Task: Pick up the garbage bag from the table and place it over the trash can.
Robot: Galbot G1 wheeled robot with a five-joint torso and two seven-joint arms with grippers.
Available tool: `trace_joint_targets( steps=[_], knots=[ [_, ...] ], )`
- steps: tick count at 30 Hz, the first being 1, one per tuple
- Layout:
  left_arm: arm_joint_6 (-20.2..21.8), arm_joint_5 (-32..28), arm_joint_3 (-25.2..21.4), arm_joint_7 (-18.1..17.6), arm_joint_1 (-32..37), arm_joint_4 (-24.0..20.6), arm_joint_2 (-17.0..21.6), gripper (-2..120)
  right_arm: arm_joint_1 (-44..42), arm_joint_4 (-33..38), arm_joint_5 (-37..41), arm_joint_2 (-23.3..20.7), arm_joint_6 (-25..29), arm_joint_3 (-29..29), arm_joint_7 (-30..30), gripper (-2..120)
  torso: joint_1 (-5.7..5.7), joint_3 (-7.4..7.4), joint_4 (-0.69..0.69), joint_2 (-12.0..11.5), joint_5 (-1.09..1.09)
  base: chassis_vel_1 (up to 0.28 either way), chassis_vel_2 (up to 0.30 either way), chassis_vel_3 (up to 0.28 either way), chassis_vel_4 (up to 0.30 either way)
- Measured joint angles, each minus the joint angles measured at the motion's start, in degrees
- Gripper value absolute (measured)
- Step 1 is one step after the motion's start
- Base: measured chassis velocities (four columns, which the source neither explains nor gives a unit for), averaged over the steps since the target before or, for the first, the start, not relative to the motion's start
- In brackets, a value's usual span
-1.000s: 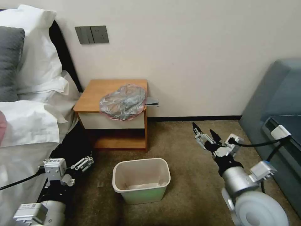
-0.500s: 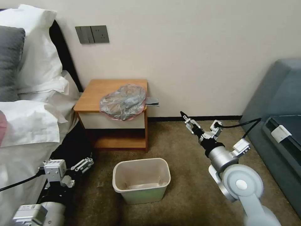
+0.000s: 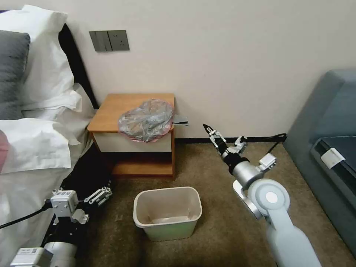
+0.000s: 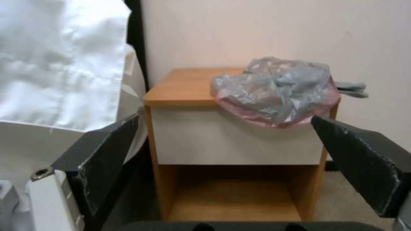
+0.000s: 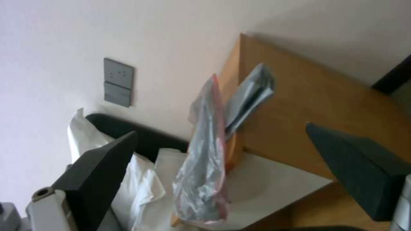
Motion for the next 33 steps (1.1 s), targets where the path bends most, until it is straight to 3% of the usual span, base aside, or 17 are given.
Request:
trace_joint_targets(
  steps=[13, 25, 33],
  knots=[
    [-0.3, 0.0, -0.16, -0.02, -0.24, 0.01, -0.66, 100, 6.32, -9.02, 6.82, 2.29, 1.32, -1.35, 1.25, 100, 0.0, 0.0, -0.01, 0.0, 0.01, 0.0, 0.0, 0.0, 0.0],
    [-0.78, -0.08, -0.57, 0.03, 0.37, 0.01, -1.2, 100, 20.47, -30.3, 6.27, 6.07, 1.82, -2.64, -3.07, 100, 0.0, 0.0, -0.01, 0.0, 0.01, 0.0, 0.0, 0.0, 0.0],
    [-1.11, 0.24, -0.6, 0.23, 1.21, 0.0, -2.02, 100, 23.83, -36.73, 4.29, 9.34, 1.86, -3.22, -4.75, 97, 0.0, 0.0, 0.0, 0.0, 0.01, 0.0, 0.0, 0.0, 0.0]
  ],
)
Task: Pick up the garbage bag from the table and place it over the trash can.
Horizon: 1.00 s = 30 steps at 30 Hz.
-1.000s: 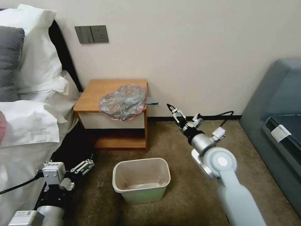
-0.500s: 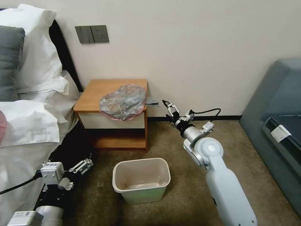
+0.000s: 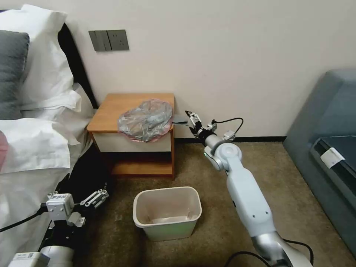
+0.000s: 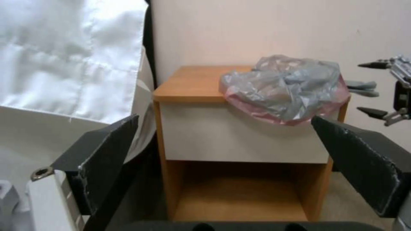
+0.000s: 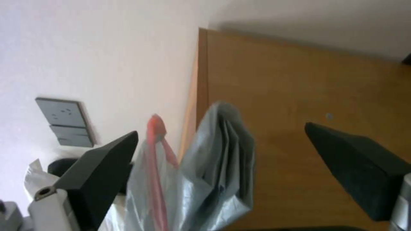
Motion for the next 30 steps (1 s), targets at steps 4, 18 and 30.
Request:
trace_joint_targets(
  steps=[4, 18, 30],
  knots=[
    [-0.05, 0.03, -0.02, 0.02, 0.13, 0.0, -0.31, 100, -0.25, -0.31, -0.52, 0.66, 0.26, -0.23, -0.13, 85, 0.0, 0.0, -0.01, 0.0, 0.0, 0.0, 0.0, 0.0, 0.0],
    [-0.73, 1.05, 0.2, 0.1, 0.64, 0.0, -0.76, 100, -1.15, 1.45, -0.64, 1.01, 0.64, -0.43, 0.21, 36, 0.0, 0.0, -0.01, 0.0, 0.0, 0.0, 0.0, 0.0, 0.0],
    [-1.61, 2.0, 0.46, 0.36, 0.63, 0.0, -0.85, 100, -2.82, 6.3, -0.52, -0.23, 1.33, -1.36, 2.68, 0, 0.0, 0.0, -0.01, 0.0, 0.01, 0.0, 0.0, 0.0, 0.0]
  ],
)
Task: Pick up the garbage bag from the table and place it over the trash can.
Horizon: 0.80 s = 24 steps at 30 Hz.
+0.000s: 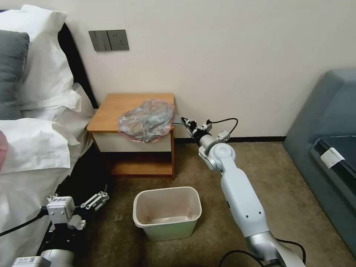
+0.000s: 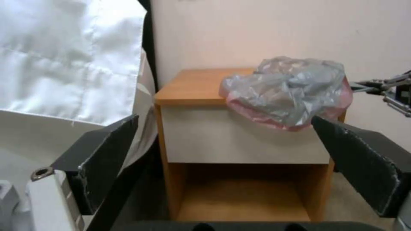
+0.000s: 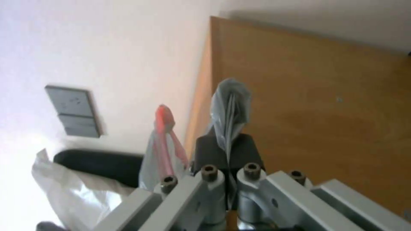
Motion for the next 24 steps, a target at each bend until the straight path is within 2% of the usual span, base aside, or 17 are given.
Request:
trace_joint_targets(
  steps=[1, 3, 5, 6, 9, 11, 13, 15, 20, 24],
  knots=[
    [-0.03, 0.0, -0.09, 0.0, -0.04, 0.0, 0.04, 100, -1.32, 2.91, 0.36, -0.76, 0.33, -0.85, 1.16, 0, 0.0, 0.0, 0.0, 0.0, 0.0, 0.0, 0.0, 0.0, 0.0],
    [-0.05, 0.0, -0.1, 0.0, -0.09, 0.0, 0.05, 100, -2.07, 4.46, 0.61, -1.2, 0.39, -1.31, 1.93, 0, 0.0, 0.0, 0.0, 0.0, 0.0, 0.0, 0.0, 0.0, 0.0],
    [-0.12, 0.02, -0.11, 0.0, -0.35, 0.0, 0.04, 100, -5.1, 10.5, 1.85, -2.81, 0.55, -2.72, 5.21, 0, 0.0, 0.0, 0.0, 0.0, 0.0, 0.0, 0.0, 0.0, 0.0],
    [-0.12, 0.02, -0.11, 0.0, -0.35, 0.0, 0.04, 100, -5.1, 10.5, 1.85, -2.81, 0.55, -2.72, 5.21, 0, 0.0, 0.0, 0.0, 0.0, 0.0, 0.0, 0.0, 0.0, 0.0],
    [-0.2, 0.05, 0.09, 0.0, -0.89, 0.0, 0.03, 100, -9.92, 19.22, 3.79, -4.83, 0.81, -4.94, 10.15, 0, 0.0, 0.0, 0.0, 0.0, 0.01, 0.0, 0.0, 0.0, 0.0],
    [-0.2, 0.05, 0.13, 0.0, -1.03, 0.0, 0.06, 100, -11.07, 21.39, 4.09, -5.3, 0.93, -5.6, 11.26, 0, 0.0, -0.01, -0.02, 0.0, 0.0, 0.0, 0.0, 0.0, 0.0],
    [-0.2, 0.05, 0.2, 0.02, -1.58, 0.0, 0.27, 100, -14.83, 28.3, 4.76, -6.7, 1.52, -8.68, 15.15, 0, 0.0, -0.01, -0.01, 0.0, 0.0, 0.0, 0.0, 0.0, 0.0],
    [-0.21, 0.05, 0.23, 0.02, -1.75, 0.0, 0.31, 100, -15.72, 29.98, 4.76, -7.09, 1.72, -9.71, 16.28, 0, 0.0, -0.01, -0.01, 0.0, -0.01, 0.0, 0.0, 0.0, 0.0],
    [-0.2, 0.06, 0.66, 0.01, -2.39, 0.0, 0.41, 100, -19.91, 37.08, 3.11, -8.46, 2.4, -16.35, 24.13, 0, 0.0, 0.0, 0.01, 0.0, 0.0, 0.0, 0.0, 0.0, 0.0],
    [-0.25, 0.05, 0.72, -0.12, -2.58, 0.0, 0.48, 100, -22.89, 39.02, 0.98, -10.58, 1.48, -17.47, 24.98, 0, 0.0, -0.01, 0.0, 0.0, 0.0, 0.0, 0.0, 0.0, 0.0]
  ],
)
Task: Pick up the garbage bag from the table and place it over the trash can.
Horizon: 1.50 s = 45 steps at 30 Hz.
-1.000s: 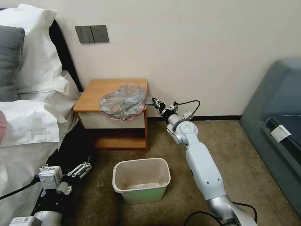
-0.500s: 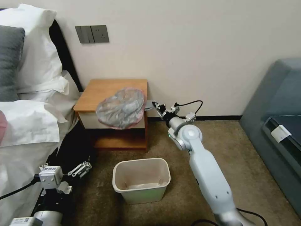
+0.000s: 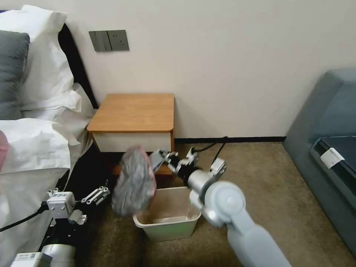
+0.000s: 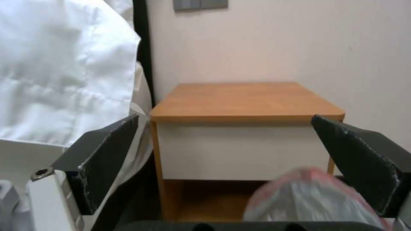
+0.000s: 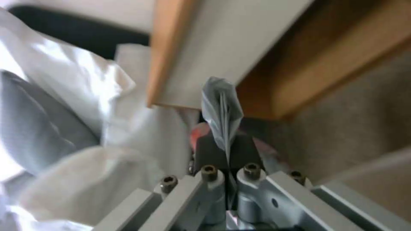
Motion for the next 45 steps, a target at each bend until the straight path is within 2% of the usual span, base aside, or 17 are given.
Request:
trace_joint_targets(
  steps=[7, 13, 17, 22, 25, 27, 30, 31, 36, 37, 39, 45],
  knots=[
    [-0.12, -0.19, 0.12, -0.14, -0.69, 0.0, 0.23, 100, -6.72, 3.19, -2.79, -5.63, -1.91, 0.43, -1.15, 0, 0.0, 0.0, 0.0, 0.0, 0.0, 0.0, 0.0, 0.0, 0.0],
    [-0.33, -0.2, 0.54, -0.16, -1.44, 0.0, 0.26, 100, -9.1, 3.19, -7.1, -7.12, -3.78, 0.3, -0.69, 1, 0.0, 0.0, -0.01, 0.0, 0.0, 0.0, 0.0, 0.0, 0.0],
    [-0.5, -0.25, 0.71, -0.17, -1.87, 0.0, 0.31, 100, -9.7, 3.23, -7.84, -8.04, -5.43, 0.58, 3.44, 21, 0.0, 0.0, 0.0, 0.0, 0.0, 0.0, 0.0, 0.0, 0.0],
    [-0.55, -0.33, 0.72, -0.2, -2.08, 0.0, 0.35, 100, -9.89, 3.75, -7.79, -8.86, -5.87, 0.98, 4.92, 32, 0.01, 0.0, 0.0, 0.0, 0.0, 0.0, 0.0, 0.0, 0.0],
    [-0.69, -0.41, 0.84, -0.24, -2.82, 0.0, 0.4, 100, -10.5, 4.6, -7.26, -10.73, -6.6, 2.56, 7.31, 48, 0.01, 0.01, 0.0, 0.0, 0.0, 0.0, 0.0, 0.0, 0.0],
    [-0.7, -0.42, 0.93, -0.25, -3.14, 0.0, 0.4, 100, -10.72, 4.9, -7.02, -11.09, -6.81, 3.14, 7.81, 52, 0.0, 0.0, -0.01, 0.0, 0.0, 0.0, 0.0, 0.0, 0.0],
    [-0.71, -0.42, 1.19, -0.3, -3.53, 0.0, 0.4, 100, -11.27, 6.62, -6.85, -11.98, -6.89, 4.98, 8.35, 68, 0.0, 0.01, 0.0, 0.0, 0.0, 0.0, 0.0, 0.0, 0.0],
    [-0.71, -0.42, 1.19, -0.3, -3.53, 0.0, 0.4, 100, -11.27, 6.62, -6.85, -11.98, -6.89, 4.98, 8.35, 68, 0.0, 0.01, 0.0, 0.0, 0.0, 0.0, 0.0, 0.0, 0.0],
    [-0.69, 0.92, 2.03, -0.6, -2.85, 0.0, 0.52, 100, -11.72, 10.3, -8.11, -12.98, -7.15, 9.29, 6.59, 88, 0.0, 0.01, -0.01, 0.0, 0.0, 0.0, 0.0, 0.0, 0.0],
    [-0.69, 0.92, 2.03, -0.6, -2.85, 0.0, 0.52, 100, -11.72, 10.3, -8.11, -12.98, -7.15, 9.29, 6.59, 88, 0.0, 0.01, -0.01, 0.0, 0.0, 0.0, 0.0, 0.0, 0.0],
    [-0.36, 2.63, 3.16, -1.78, -1.21, 0.61, 0.61, 100, -12.05, 11.6, -10.1, -13.42, -7.55, 11.79, 4.01, 97, 0.0, 0.01, -0.01, 0.0, 0.01, 0.0, 0.0, 0.0, 0.0],
    [-1.27, 6.04, 6.62, -4.17, 2.23, 5.36, 0.88, 100, -13.14, 12.88, -14.42, -14.35, -7.71, 16.61, -0.59, 100, 0.0, 0.01, 0.0, 0.0, 0.0, 0.0, 0.0, 0.0, 0.0]
  ],
)
